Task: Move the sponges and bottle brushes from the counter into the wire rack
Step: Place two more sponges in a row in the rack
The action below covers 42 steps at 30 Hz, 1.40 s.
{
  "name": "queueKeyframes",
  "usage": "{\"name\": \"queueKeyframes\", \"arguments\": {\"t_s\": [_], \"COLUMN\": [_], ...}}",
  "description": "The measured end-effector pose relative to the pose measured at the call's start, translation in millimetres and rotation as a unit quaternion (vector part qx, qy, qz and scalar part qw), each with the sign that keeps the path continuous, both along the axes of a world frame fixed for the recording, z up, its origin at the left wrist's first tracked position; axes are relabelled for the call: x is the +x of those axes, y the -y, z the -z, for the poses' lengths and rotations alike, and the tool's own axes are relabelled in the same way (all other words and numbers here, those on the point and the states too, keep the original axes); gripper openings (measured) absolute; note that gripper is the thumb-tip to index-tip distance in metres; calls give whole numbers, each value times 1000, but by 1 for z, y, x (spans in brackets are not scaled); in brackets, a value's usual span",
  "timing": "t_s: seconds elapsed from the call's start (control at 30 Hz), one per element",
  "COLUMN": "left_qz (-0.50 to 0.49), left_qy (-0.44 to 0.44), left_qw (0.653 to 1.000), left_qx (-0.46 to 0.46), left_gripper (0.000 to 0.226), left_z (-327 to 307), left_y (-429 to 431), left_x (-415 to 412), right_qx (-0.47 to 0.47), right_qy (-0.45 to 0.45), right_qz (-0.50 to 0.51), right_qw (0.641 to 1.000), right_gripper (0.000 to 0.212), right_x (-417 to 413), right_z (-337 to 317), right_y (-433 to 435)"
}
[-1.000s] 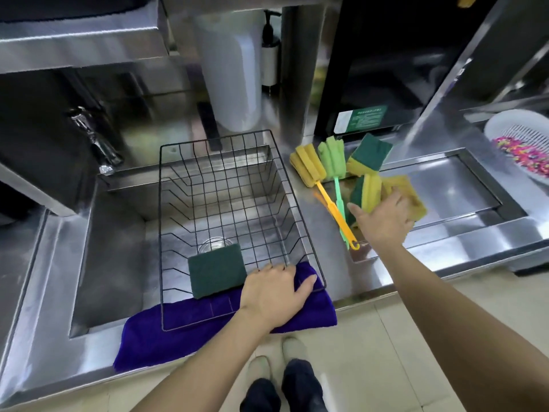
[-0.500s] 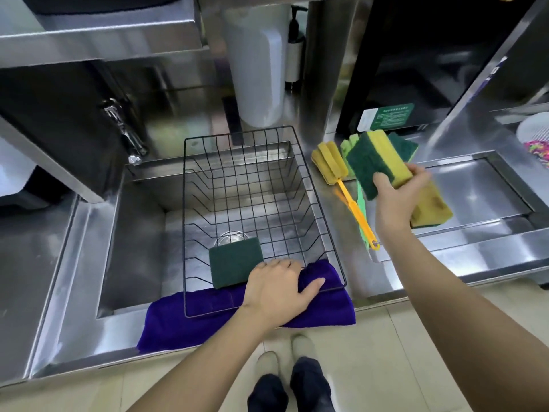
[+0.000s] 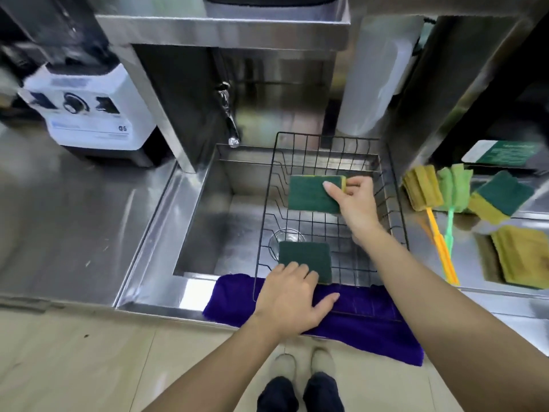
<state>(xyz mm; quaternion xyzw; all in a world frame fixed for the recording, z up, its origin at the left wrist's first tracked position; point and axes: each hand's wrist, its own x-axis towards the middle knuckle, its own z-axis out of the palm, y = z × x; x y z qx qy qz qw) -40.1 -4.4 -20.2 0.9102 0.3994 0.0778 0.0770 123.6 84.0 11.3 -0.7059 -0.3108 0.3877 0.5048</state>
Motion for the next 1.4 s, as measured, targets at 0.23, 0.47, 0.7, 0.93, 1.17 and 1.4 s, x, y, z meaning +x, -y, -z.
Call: {"name": "queueKeyframes", "arguments": {"t_s": [0.23, 0.47, 0.7, 0.93, 1.17, 1.4], "left_qz": [0, 2, -9, 1, 35, 103], "left_qy": [-5, 5, 20, 24, 14, 9], "left_qw": [1000, 1000, 1000, 999, 998, 994], "left_qx": [-12, 3, 21, 46, 53, 28], "left_gripper": [60, 57, 53, 49, 49, 49], "left_z": [2, 3, 7, 6, 3, -1], "left_y": [-3, -2, -2, -1, 0, 12], "left_x": [-2, 0, 0, 1, 13, 54], "right_qx": [-91, -136, -204, -235, -157, -55], "right_qy": [-29, -62, 98, 172, 138, 161], "right_qz": [-6, -96, -185, -194, -99, 7], "right_qw": [995, 984, 956, 937, 973, 985], "right_gripper": [34, 23, 45, 66, 44, 57], "right_x": [-8, -5, 2, 2, 21, 64], "right_z": [32, 36, 42, 35, 18, -13], "right_y": [0, 7, 7, 9, 11, 32]}}
